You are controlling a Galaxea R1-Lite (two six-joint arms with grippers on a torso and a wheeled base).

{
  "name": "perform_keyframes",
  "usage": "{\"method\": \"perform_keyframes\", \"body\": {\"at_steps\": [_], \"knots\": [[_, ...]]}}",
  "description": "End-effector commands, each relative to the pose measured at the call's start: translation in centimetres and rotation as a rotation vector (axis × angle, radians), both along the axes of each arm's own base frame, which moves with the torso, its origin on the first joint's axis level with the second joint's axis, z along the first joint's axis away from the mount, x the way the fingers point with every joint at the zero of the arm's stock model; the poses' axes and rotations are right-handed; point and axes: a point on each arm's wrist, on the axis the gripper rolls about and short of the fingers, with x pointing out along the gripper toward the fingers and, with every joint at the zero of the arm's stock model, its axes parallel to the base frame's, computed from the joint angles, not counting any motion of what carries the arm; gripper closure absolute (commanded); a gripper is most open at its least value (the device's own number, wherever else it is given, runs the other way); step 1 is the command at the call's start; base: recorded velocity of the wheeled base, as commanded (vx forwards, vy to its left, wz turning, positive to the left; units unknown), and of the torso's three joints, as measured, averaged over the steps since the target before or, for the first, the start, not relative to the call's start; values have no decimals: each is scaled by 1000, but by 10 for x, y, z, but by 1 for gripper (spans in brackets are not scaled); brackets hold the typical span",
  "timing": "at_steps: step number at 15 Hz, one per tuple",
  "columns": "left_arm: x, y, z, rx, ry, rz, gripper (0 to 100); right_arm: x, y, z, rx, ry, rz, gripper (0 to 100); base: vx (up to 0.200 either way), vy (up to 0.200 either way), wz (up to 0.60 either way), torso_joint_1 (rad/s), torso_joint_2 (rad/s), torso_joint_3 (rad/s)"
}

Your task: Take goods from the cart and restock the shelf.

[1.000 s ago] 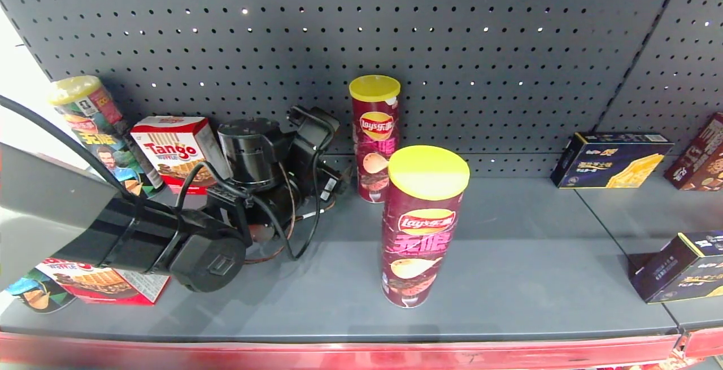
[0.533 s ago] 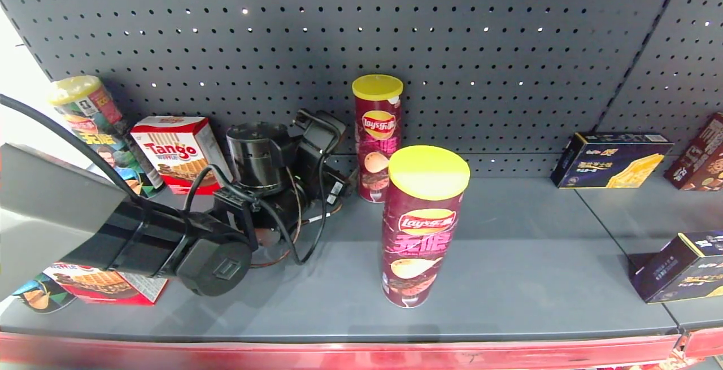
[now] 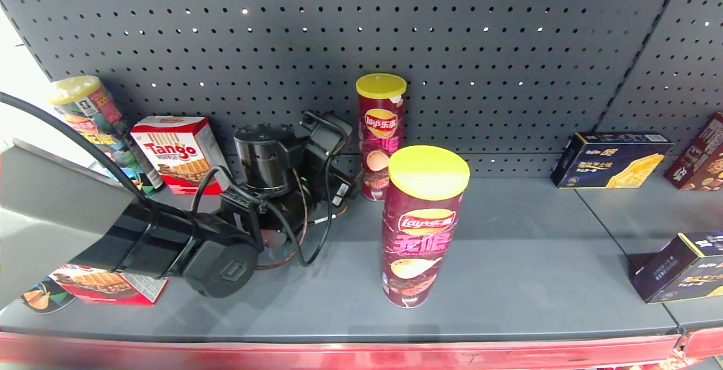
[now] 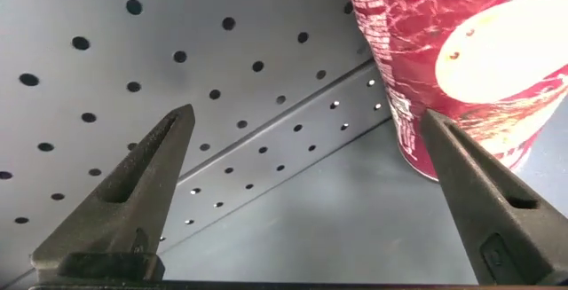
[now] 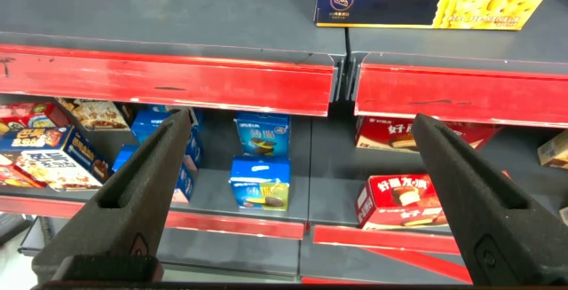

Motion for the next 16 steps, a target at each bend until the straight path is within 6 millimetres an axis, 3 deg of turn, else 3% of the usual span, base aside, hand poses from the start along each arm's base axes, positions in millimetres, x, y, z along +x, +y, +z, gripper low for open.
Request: {"method": "perform_keyframes", "body": {"at_steps": [1,8,16], "knots": [[0,0,-1,2,3,-1,0,0,0,0,-1,1,1,0,0,0,0,0,0,0],[3,9,-1,-10,-18,121,0,0,0,0,-1,1,1,0,0,0,0,0,0,0],[10,-1,-17,-32,24,110,0,0,0,0,-1,1,1,0,0,0,0,0,0,0]]}}
